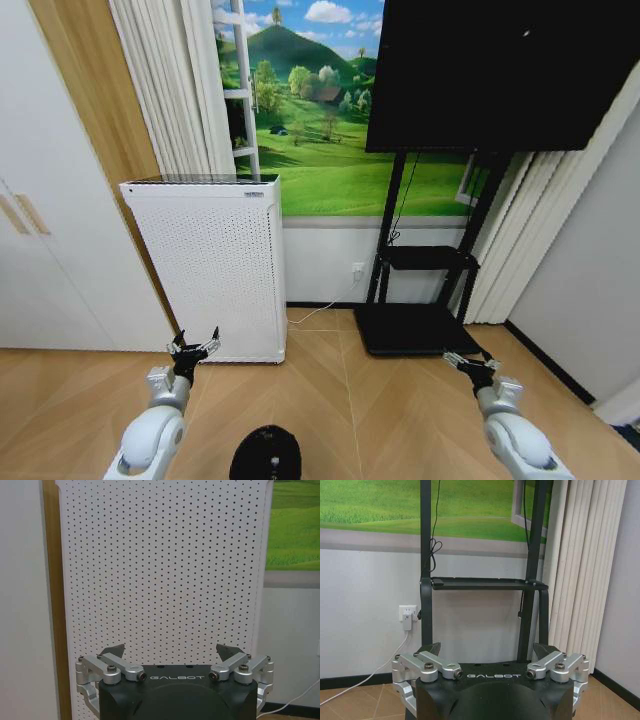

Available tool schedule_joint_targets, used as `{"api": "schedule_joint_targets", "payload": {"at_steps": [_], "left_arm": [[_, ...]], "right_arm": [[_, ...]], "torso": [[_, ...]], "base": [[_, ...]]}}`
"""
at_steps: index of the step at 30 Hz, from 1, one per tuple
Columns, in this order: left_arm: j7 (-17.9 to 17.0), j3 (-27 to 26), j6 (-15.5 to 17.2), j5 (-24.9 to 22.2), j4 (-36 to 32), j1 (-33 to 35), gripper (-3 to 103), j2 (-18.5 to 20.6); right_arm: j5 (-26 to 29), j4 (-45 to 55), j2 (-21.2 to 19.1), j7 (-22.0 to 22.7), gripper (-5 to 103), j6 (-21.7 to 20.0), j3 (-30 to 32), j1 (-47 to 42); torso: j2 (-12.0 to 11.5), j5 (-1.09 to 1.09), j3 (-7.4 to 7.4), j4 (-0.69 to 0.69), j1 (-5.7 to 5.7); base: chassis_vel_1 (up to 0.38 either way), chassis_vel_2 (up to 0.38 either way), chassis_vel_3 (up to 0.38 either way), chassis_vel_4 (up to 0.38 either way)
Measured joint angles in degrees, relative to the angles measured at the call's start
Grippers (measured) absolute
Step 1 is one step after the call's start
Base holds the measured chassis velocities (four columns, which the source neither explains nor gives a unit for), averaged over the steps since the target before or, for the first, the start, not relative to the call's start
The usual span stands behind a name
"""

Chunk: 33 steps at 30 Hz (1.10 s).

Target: Pick up the trash bin and place the garbage on the floor into it.

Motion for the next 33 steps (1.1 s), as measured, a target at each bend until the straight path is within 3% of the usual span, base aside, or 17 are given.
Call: {"api": "schedule_joint_targets", "payload": {"at_steps": [25,33], "left_arm": [[0.0,0.0,0.0,0.0,0.0,0.0,100,0.0],[0.0,0.0,0.0,0.0,0.0,0.0,100,0.0]], "right_arm": [[0.0,0.0,0.0,0.0,100,0.0,0.0,0.0],[0.0,0.0,0.0,0.0,100,0.0,0.0,0.0]], "torso": [[6.7,0.0,3.96,0.0,2.72],[7.17,0.0,4.17,0.0,2.99]], "base": [[0.0,0.0,0.0,0.0],[0.0,0.0,0.0,0.0]]}}
